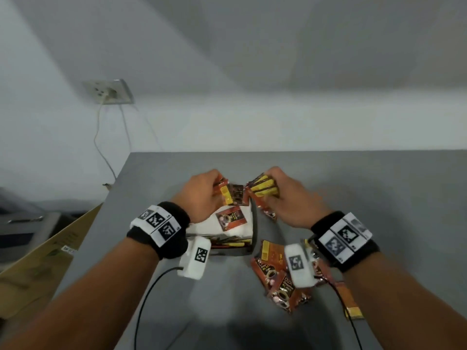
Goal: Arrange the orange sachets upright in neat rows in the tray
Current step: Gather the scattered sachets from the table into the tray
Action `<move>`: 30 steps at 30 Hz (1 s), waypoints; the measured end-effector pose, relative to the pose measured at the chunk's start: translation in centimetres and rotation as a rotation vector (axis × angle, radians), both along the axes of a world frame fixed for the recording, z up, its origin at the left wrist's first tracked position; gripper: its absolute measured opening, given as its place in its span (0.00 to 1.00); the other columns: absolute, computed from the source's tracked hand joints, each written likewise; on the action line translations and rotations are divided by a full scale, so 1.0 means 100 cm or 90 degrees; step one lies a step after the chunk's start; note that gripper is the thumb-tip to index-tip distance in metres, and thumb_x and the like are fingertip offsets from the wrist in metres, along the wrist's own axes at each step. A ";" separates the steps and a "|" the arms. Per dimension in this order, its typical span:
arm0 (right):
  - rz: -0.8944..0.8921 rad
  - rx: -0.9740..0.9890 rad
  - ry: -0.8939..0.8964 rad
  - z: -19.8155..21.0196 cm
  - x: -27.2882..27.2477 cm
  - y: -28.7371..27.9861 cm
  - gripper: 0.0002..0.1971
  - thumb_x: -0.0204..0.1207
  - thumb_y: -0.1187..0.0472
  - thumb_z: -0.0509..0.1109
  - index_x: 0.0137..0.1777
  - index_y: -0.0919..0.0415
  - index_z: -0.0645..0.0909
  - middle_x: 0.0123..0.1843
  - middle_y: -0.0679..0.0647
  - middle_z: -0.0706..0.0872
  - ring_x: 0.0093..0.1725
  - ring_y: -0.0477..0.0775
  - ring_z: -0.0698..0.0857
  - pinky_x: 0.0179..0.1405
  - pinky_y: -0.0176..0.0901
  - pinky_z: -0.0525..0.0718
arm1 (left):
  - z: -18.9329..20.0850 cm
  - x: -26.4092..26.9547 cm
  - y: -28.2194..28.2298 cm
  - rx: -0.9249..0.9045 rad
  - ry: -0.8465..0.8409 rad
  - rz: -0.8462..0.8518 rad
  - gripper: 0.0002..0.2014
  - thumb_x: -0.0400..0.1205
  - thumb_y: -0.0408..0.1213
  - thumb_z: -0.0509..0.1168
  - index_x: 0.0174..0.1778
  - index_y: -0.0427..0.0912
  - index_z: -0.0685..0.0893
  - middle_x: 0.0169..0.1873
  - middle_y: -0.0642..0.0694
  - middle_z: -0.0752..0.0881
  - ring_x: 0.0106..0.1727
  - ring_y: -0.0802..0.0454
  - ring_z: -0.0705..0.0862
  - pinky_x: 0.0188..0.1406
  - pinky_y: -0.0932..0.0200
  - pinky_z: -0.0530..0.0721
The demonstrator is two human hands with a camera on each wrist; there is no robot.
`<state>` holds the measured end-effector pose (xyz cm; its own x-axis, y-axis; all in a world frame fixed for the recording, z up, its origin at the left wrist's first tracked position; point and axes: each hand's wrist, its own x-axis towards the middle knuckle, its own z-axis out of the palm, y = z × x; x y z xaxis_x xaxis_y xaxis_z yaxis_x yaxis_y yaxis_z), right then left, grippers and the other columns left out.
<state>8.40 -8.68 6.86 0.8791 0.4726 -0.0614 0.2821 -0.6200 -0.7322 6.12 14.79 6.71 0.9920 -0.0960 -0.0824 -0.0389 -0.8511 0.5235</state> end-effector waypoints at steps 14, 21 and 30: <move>0.161 -0.370 -0.054 -0.064 -0.047 0.088 0.17 0.83 0.50 0.53 0.69 0.53 0.71 0.69 0.54 0.79 0.67 0.57 0.74 0.70 0.60 0.68 | -0.053 -0.045 0.029 0.165 0.114 -0.129 0.14 0.81 0.41 0.58 0.61 0.45 0.77 0.52 0.47 0.82 0.51 0.45 0.83 0.51 0.46 0.84; 0.191 -0.417 -0.090 -0.068 -0.059 0.084 0.43 0.70 0.31 0.61 0.82 0.52 0.61 0.74 0.50 0.77 0.72 0.55 0.75 0.78 0.60 0.62 | -0.058 -0.045 0.042 0.235 0.170 -0.212 0.33 0.69 0.62 0.69 0.67 0.52 0.74 0.55 0.51 0.82 0.54 0.48 0.82 0.54 0.51 0.83; 0.085 -0.450 -0.221 -0.089 -0.078 0.089 0.37 0.73 0.48 0.64 0.83 0.57 0.64 0.71 0.56 0.81 0.64 0.61 0.80 0.65 0.61 0.73 | -0.078 -0.048 0.044 0.179 0.055 -0.218 0.37 0.69 0.54 0.76 0.70 0.52 0.68 0.59 0.50 0.79 0.57 0.49 0.80 0.56 0.53 0.83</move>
